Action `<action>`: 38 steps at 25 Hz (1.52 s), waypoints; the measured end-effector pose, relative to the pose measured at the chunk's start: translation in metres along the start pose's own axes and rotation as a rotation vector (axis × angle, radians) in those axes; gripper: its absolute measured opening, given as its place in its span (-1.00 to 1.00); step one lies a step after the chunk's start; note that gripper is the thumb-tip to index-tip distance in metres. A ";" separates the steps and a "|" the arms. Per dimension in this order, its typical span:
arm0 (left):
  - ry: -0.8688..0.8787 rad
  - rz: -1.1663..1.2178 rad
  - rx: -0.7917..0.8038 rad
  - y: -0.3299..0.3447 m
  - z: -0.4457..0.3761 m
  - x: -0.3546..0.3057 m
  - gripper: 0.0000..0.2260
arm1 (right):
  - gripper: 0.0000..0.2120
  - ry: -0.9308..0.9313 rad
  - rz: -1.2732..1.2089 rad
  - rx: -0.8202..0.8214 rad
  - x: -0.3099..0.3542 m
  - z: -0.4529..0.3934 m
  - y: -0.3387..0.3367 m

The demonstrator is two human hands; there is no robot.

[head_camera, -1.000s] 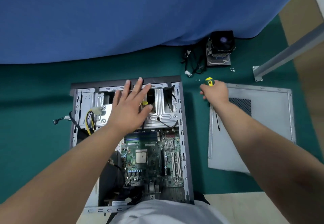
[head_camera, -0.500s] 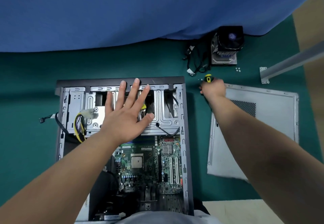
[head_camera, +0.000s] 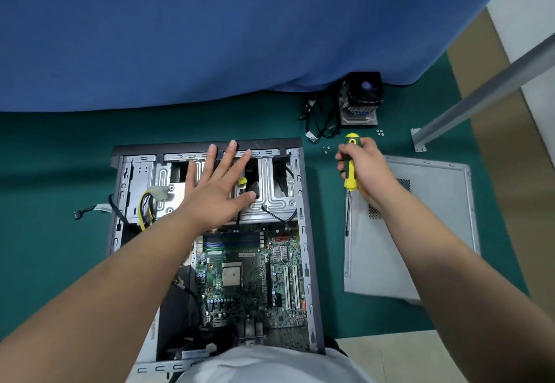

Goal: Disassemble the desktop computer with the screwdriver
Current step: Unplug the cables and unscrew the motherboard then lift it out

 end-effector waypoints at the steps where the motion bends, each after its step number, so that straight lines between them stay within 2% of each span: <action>1: 0.005 0.020 -0.013 -0.002 0.003 -0.001 -0.36 | -0.88 -0.047 -0.004 0.028 0.008 0.016 0.001; 5: 0.004 0.072 -0.130 0.001 0.036 -0.002 -0.48 | -0.81 -0.207 -0.123 0.151 0.038 0.080 0.004; 9: 0.033 -0.024 -0.194 0.013 0.085 0.019 -0.50 | -0.80 -0.272 -0.275 0.291 0.047 0.130 0.019; 13: -0.006 -0.133 -0.218 0.024 0.128 0.054 -0.45 | -0.78 -0.378 -0.026 0.265 0.023 0.163 0.041; 18: -0.074 -0.247 -0.245 0.040 0.144 0.064 -0.37 | -0.68 -0.371 0.406 0.283 -0.037 0.191 0.047; 21: -0.075 -0.253 -0.298 0.043 0.143 0.064 -0.40 | -0.58 -0.347 0.597 0.318 -0.073 0.199 0.045; 25: -0.062 -0.236 -0.338 0.046 0.143 0.068 -0.39 | -0.61 -0.389 0.841 0.322 -0.103 0.201 0.039; 29: -0.057 -0.233 -0.363 0.047 0.142 0.069 -0.39 | -0.55 -0.461 0.911 0.278 -0.123 0.200 0.036; 38: -0.049 -0.235 -0.395 0.046 0.142 0.069 -0.39 | -0.57 -0.484 0.935 0.217 -0.136 0.198 0.044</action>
Point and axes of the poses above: each hand's wrist, its own z-axis away from the middle knuckle, its own y-axis out of the palm, x = y × z, the point moved 2 cm from there along -z, towards the middle knuckle, and after that the axes turned 2 degrees about y, right-handed, at the moved point
